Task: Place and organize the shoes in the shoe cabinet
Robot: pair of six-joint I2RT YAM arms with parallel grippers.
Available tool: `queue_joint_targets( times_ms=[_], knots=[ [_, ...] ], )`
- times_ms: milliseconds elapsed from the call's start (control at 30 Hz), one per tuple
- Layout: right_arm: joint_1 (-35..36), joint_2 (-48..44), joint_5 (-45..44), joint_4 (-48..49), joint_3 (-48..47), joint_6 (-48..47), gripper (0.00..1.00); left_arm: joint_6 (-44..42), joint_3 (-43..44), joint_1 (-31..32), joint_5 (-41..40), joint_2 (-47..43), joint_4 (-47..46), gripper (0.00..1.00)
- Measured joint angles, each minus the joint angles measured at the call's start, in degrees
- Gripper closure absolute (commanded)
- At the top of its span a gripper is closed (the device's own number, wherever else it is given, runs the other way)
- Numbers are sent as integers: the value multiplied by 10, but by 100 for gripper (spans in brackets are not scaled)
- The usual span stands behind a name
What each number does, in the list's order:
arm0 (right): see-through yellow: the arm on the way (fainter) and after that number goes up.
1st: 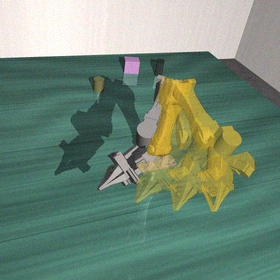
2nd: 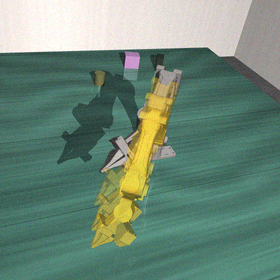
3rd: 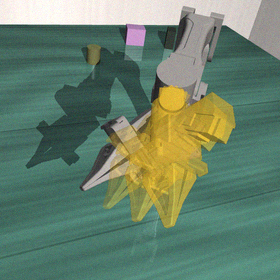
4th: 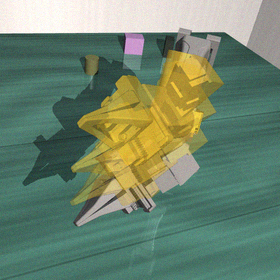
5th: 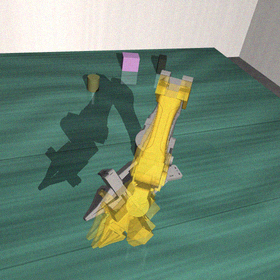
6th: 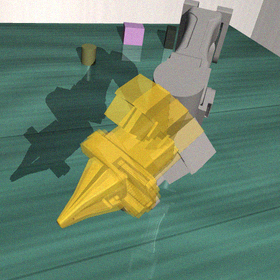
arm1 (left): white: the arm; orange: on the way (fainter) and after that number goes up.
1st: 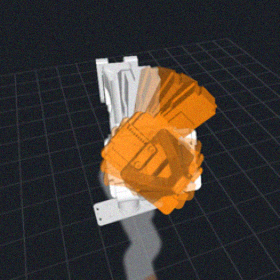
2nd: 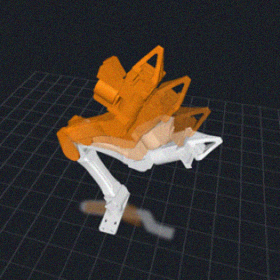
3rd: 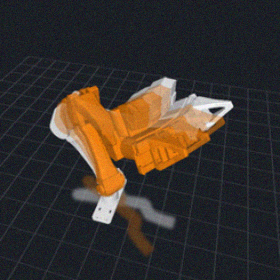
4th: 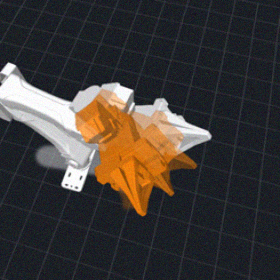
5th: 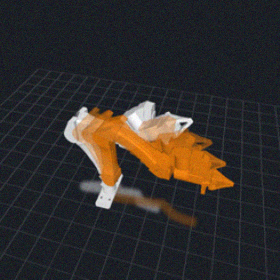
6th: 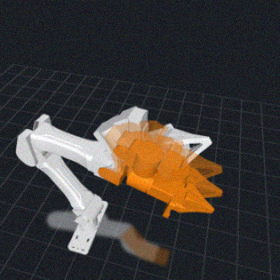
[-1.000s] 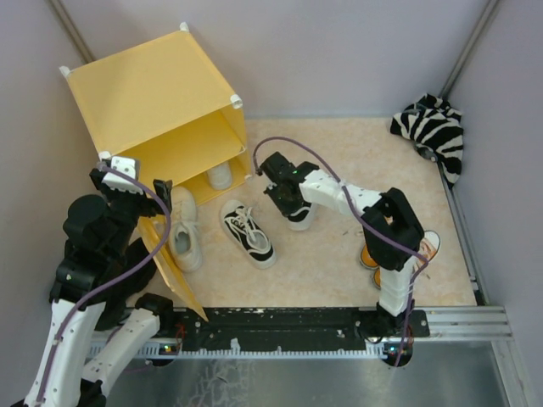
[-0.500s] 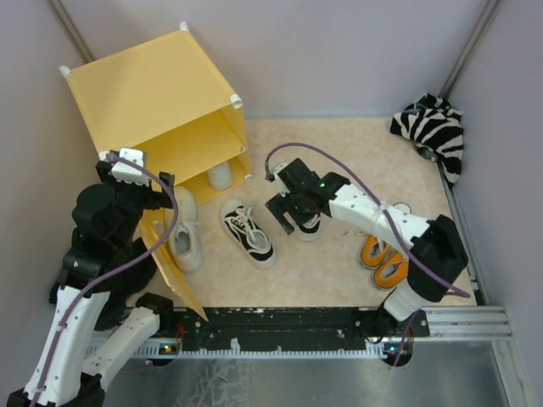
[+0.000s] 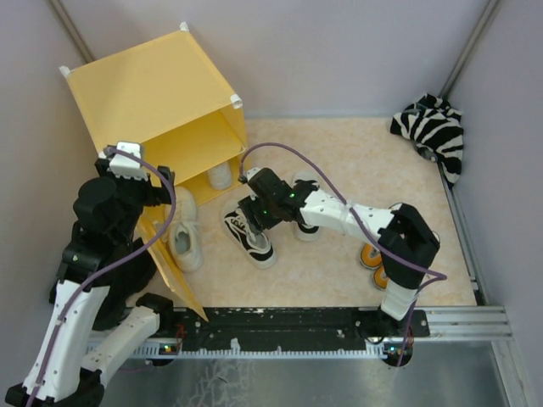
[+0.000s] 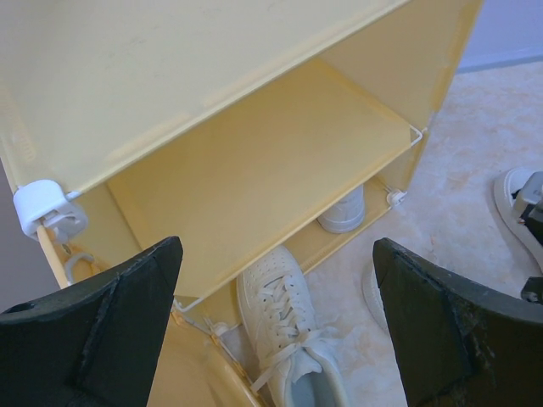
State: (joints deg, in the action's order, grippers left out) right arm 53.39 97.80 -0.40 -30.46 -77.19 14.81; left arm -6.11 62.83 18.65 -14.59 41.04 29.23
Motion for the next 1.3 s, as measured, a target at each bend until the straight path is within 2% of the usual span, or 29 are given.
queue_joint_targets(
  times_ms=[367,433,500,533,600,633,833,933,1100,1300],
  knots=[
    [0,18,-1,112,105,33,43,38,23,0,-17,1,30,1],
    [0,18,2,126,128,35,46,43,30,0,-20,3,38,1],
    [0,19,6,141,145,37,56,48,37,0,-23,8,43,1],
    [0,21,8,150,149,38,66,50,41,0,-24,11,45,1],
    [0,27,12,171,153,42,97,54,48,0,-25,17,46,1],
    [0,30,12,176,153,37,100,56,50,0,-25,20,46,1],
    [2,31,-9,166,148,45,100,63,52,0,-26,27,49,1],
    [9,26,-25,129,130,50,100,63,56,0,-25,28,52,1],
    [16,-23,-49,50,61,54,100,67,62,0,-14,24,56,1],
    [21,-73,-61,41,-48,49,100,75,83,0,10,8,57,1]
  ],
)
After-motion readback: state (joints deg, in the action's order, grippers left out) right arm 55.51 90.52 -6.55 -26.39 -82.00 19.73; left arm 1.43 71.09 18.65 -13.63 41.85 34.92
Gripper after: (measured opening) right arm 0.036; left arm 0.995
